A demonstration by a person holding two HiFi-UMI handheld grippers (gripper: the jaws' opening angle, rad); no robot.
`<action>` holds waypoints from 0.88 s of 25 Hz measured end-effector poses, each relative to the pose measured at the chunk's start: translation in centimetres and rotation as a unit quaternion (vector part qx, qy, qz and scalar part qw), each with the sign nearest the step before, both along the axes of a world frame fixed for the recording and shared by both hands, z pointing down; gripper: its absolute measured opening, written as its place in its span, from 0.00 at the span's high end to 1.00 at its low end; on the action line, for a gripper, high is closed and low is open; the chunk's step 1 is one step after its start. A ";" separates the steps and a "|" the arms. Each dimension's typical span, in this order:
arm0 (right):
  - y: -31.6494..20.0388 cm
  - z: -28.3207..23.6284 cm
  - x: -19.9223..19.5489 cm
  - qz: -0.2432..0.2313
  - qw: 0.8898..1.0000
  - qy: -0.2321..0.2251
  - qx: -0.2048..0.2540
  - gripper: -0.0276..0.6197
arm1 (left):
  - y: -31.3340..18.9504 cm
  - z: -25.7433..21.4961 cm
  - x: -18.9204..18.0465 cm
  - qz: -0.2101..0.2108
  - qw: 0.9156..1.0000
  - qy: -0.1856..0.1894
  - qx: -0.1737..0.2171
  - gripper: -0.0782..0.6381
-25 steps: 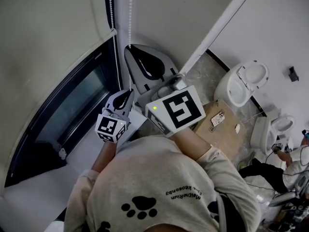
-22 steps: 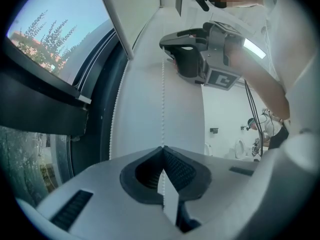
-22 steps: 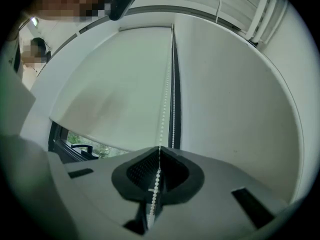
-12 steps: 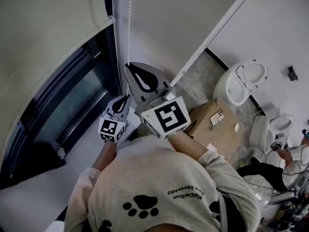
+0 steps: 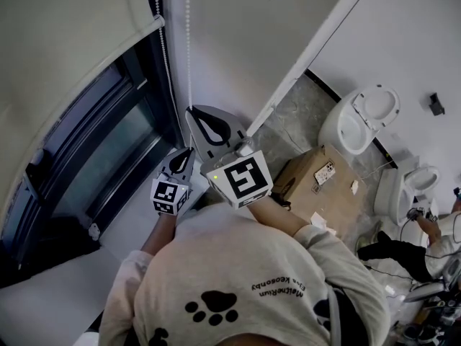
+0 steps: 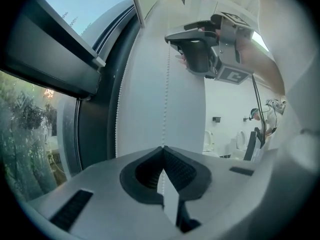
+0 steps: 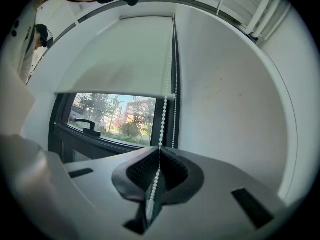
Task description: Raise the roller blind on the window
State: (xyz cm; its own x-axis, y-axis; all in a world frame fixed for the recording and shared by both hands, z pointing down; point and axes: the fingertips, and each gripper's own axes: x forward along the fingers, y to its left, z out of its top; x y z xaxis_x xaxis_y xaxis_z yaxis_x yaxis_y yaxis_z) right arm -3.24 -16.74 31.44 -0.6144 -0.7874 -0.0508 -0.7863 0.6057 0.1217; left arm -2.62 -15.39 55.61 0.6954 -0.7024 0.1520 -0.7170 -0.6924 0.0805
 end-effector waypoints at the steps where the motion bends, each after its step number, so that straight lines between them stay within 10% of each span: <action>1: 0.0 0.0 0.0 0.000 1.000 -0.001 0.001 0.94 | 0.0 0.0 0.0 0.000 1.000 -0.004 0.001 0.88; 22: -0.5 0.3 -0.3 -0.013 1.000 -0.014 -0.003 0.94 | -1.8 -14.0 -3.0 -0.028 0.998 0.052 0.038 0.76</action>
State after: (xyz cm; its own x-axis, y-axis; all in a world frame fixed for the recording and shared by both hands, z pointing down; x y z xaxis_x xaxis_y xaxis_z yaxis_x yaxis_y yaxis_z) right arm -3.54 -17.26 31.78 -0.6331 -0.7715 -0.0631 -0.7733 0.6267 0.0963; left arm -5.64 -17.19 41.61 0.6646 -0.7467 0.0264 -0.7446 -0.6591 0.1056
